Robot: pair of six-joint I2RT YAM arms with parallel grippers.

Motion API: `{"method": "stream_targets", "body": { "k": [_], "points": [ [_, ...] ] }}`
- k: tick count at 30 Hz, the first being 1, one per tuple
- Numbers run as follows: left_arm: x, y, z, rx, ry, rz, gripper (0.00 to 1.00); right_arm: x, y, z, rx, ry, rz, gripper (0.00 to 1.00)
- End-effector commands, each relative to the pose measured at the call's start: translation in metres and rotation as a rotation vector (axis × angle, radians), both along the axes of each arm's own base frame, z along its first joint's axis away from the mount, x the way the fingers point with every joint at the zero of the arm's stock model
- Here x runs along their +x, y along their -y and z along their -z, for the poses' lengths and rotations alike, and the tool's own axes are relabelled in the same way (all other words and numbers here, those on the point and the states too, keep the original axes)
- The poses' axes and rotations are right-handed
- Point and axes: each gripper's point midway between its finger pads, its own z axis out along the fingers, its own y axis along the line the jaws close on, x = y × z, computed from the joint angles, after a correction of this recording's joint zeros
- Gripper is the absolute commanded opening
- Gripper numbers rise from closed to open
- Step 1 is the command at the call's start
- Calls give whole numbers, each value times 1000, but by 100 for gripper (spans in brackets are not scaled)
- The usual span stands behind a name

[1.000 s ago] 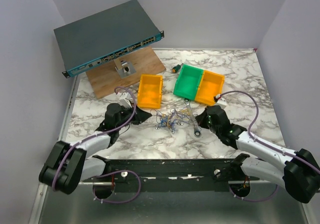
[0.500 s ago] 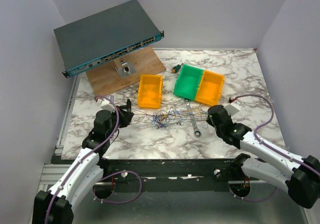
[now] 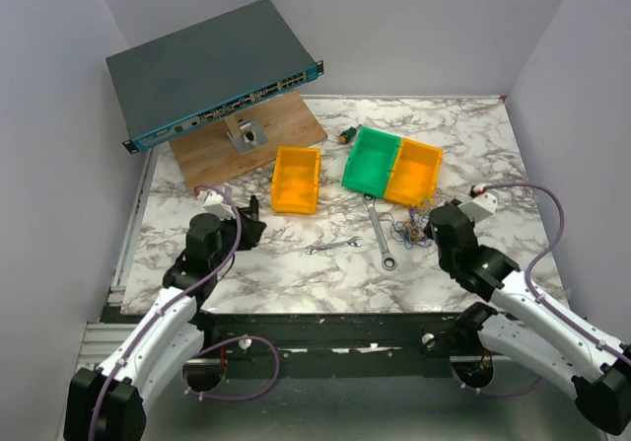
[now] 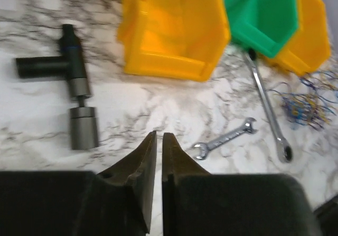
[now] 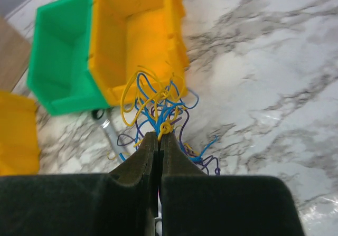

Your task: Untangle the cables

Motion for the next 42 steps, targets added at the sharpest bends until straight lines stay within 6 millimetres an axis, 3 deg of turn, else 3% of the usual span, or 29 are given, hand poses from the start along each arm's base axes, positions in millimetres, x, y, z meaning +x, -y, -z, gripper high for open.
{"method": "stream_targets", "body": {
  "k": [1, 2, 5, 10, 12, 14, 15, 18, 20, 23, 28, 32, 42],
  "points": [
    [-16, 59, -31, -31, 121, 371, 30, 9, -74, -30, 42, 65, -444, 1],
    [-18, 66, -33, -28, 131, 394, 44, 8, -92, -41, 51, 102, -551, 1],
    [-23, 78, -43, -26, 194, 437, 71, -16, -157, -87, 144, 242, -952, 1],
    [-17, 73, -55, -35, 272, 369, 99, -48, -218, -134, 298, 262, -1323, 1],
    [-16, 69, -59, -17, 303, 352, 99, -45, -224, -139, 325, 269, -1335, 1],
    [-16, 65, -61, -25, 337, 328, 99, -24, -219, -128, 328, 265, -1217, 8],
    [-17, 64, -63, -35, 362, 323, 99, -13, -215, -115, 324, 235, -1147, 24],
    [-18, 62, -62, -39, 394, 317, 98, 21, -195, -62, 224, 83, -936, 82],
    [-17, 64, -54, -13, 362, 333, 98, 33, -182, -33, 158, -19, -838, 93],
    [-14, 69, -44, 24, 308, 366, 98, 23, -180, -6, 126, -100, -872, 95],
    [-14, 88, -21, 63, 185, 474, 91, -8, -186, 2, 181, -47, -1009, 90],
    [-13, 91, 3, 111, 30, 485, 86, -35, -196, 10, 220, -75, -1146, 88],
    [-21, 84, 30, 137, -178, 420, 85, -53, -210, 45, 264, -206, -1245, 87]
  ]
}}
